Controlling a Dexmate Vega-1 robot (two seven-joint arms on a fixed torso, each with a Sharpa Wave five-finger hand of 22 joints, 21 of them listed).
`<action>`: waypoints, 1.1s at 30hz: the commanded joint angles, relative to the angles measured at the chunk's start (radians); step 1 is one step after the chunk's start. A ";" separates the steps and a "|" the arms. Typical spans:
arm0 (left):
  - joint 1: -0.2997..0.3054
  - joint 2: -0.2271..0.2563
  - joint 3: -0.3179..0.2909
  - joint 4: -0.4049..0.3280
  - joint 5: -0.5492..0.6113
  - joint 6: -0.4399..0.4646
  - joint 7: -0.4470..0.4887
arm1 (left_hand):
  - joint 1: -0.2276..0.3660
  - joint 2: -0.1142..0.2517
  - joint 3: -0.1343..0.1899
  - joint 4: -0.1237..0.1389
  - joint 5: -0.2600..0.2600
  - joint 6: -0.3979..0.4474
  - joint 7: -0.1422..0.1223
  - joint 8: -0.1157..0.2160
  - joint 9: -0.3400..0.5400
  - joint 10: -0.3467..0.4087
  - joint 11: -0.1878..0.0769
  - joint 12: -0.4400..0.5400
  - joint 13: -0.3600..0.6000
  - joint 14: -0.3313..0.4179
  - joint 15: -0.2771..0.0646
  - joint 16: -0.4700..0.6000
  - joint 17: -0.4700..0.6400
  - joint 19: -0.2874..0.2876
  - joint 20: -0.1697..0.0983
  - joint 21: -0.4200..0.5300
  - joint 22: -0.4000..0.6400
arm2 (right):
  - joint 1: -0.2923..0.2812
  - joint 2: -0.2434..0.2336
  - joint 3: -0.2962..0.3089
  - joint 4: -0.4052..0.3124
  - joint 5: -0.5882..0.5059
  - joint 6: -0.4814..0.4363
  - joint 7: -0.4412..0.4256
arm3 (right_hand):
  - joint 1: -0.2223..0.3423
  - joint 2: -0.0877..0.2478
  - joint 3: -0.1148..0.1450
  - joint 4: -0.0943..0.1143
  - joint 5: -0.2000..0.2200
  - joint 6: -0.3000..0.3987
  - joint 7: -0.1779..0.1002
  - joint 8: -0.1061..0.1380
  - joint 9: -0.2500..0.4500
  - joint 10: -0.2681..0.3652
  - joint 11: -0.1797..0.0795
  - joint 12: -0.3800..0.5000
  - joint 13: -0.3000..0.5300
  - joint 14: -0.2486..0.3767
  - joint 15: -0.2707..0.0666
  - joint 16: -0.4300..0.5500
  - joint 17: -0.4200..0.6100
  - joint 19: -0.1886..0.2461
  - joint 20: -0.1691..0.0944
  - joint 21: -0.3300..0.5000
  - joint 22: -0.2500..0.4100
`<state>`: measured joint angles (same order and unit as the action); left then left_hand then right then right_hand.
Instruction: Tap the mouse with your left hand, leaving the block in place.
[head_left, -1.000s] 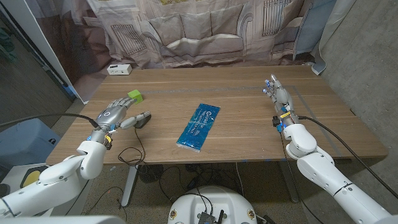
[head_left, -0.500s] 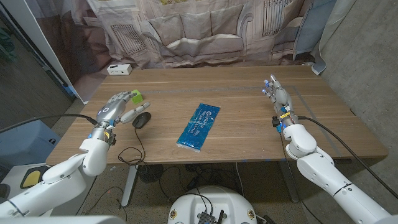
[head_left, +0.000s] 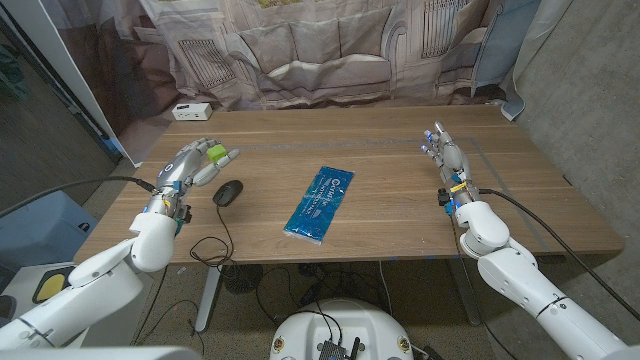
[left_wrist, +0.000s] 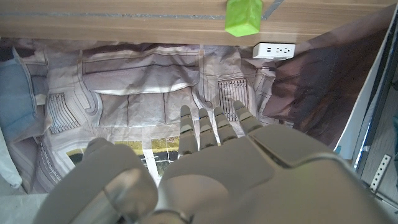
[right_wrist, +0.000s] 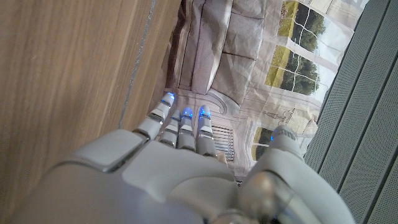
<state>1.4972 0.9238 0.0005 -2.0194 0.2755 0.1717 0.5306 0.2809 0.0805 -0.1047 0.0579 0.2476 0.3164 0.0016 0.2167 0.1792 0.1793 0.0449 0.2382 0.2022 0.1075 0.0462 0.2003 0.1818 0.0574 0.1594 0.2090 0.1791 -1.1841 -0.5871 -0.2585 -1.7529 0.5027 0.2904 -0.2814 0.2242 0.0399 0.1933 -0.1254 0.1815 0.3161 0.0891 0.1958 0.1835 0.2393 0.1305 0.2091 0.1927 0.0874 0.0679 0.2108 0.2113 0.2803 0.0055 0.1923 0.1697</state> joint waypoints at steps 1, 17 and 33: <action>-0.034 -0.072 -0.035 0.027 -0.123 -0.130 -0.063 | 0.008 0.010 -0.003 0.004 -0.002 0.007 0.012 -0.001 0.001 0.013 0.002 0.009 0.002 0.018 0.003 0.009 0.000 0.015 0.005 0.009 0.004 | 0.004 0.004 -0.007 0.014 0.004 0.013 0.014 | 0.002 0.007 -0.004 -0.001 0.002 0.006 0.000 0.000 0.005 0.009 -0.003 -0.005 0.005 0.005 0.002 0.000 0.004 0.005 0.002 0.003 0.003; -0.136 -0.104 0.013 0.117 -0.323 -0.297 -0.225 | 0.011 0.015 -0.005 0.004 -0.010 0.019 0.030 -0.009 0.001 0.053 0.023 0.018 0.001 0.060 0.017 0.014 0.000 0.049 0.021 0.015 0.004 | 0.003 -0.005 -0.012 -0.002 -0.005 0.016 0.021 | 0.002 0.007 -0.005 -0.001 0.002 0.006 0.000 0.000 0.005 0.010 -0.002 -0.005 0.005 0.005 0.003 0.000 0.004 0.005 0.003 0.002 0.003; -0.281 -0.188 0.104 0.277 -0.611 -0.455 -0.392 | 0.011 0.014 -0.007 0.005 -0.013 0.011 0.040 -0.016 0.001 0.048 0.034 0.012 0.001 0.062 0.024 0.009 0.001 0.058 0.027 0.016 0.005 | 0.010 0.002 -0.016 0.008 -0.018 0.035 0.025 | 0.001 0.007 -0.006 -0.001 0.003 0.007 0.000 0.000 0.005 0.011 -0.002 -0.005 0.005 0.007 0.002 0.001 0.004 0.006 0.003 0.003 0.003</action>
<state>1.3173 0.7811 0.0412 -1.8541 -0.1463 -0.1726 0.2663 0.2860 0.0857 -0.1046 0.0580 0.2399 0.3303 0.0343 0.2031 0.1792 0.2272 0.0715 0.2516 0.1999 0.1647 0.0678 0.2078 0.1818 0.1045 0.1835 0.2169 0.1791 -1.1801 -0.5897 -0.2703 -1.7518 0.4965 0.3152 -0.2583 0.2242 0.0399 0.1933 -0.1254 0.1815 0.3160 0.0892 0.1958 0.1835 0.2393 0.1305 0.2091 0.1927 0.0874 0.0679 0.2108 0.2113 0.2803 0.0055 0.1923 0.1697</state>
